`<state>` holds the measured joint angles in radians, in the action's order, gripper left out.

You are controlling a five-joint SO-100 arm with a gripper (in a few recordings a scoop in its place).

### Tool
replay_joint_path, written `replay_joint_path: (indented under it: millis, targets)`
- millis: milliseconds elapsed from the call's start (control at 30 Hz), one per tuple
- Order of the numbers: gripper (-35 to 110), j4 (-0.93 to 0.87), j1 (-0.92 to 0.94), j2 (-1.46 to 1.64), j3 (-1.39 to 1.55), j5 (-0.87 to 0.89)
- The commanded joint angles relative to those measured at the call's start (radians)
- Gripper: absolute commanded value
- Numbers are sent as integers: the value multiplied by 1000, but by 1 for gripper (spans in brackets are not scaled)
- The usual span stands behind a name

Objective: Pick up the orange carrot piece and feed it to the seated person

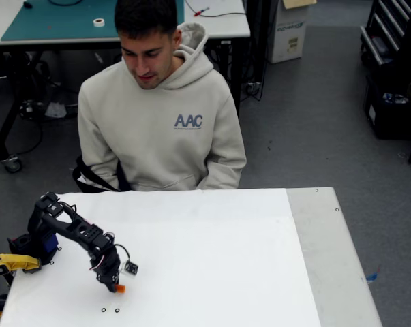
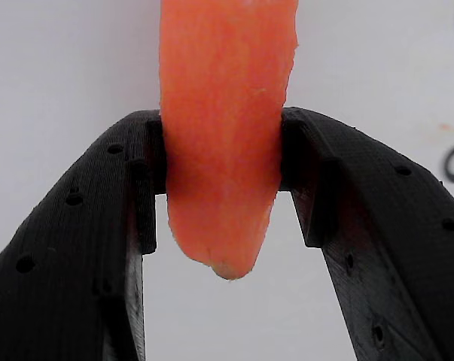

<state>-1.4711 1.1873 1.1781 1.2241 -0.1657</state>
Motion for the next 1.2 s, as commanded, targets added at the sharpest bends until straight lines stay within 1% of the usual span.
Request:
replay_joint_path:
  millis: [0, 133, 267, 533, 767, 967, 1167]
  targets:
    - [-3, -127, -86, 29, -146, 141]
    - [-3, -219, -219, 28, -204, 287]
    - [-3, -256, -388, 28, -250, 431]
    - [-3, -249, -750, 28, -383, 698]
    - [-3, -247, -1035, 26, -624, 960]
    - [-2, -247, -1154, 26, -897, 1187]
    - [-2, -247, -1178, 28, -1155, 1335]
